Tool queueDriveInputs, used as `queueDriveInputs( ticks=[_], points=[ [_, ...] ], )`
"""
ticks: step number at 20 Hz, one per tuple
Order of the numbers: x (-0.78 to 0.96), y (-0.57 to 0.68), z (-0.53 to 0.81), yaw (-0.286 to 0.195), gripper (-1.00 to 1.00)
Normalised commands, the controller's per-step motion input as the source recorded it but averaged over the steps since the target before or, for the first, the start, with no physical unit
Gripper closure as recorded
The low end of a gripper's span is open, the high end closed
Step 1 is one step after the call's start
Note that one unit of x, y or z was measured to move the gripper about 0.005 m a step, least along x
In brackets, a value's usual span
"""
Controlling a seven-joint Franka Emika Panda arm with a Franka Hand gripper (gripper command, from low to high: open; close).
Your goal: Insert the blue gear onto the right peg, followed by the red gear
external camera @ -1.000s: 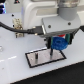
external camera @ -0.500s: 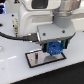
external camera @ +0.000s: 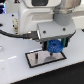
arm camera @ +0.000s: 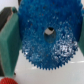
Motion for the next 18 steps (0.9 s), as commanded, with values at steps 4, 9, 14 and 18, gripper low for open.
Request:
queueDriveInputs(
  ticks=[4,9,14,18],
  points=[
    [0.21,-0.1,-0.09,0.0,1.0],
    [0.2,-0.1,-0.12,0.0,1.0],
    [0.23,-0.02,0.13,0.0,1.0],
    [0.17,-0.01,0.25,0.0,1.0]
  ],
)
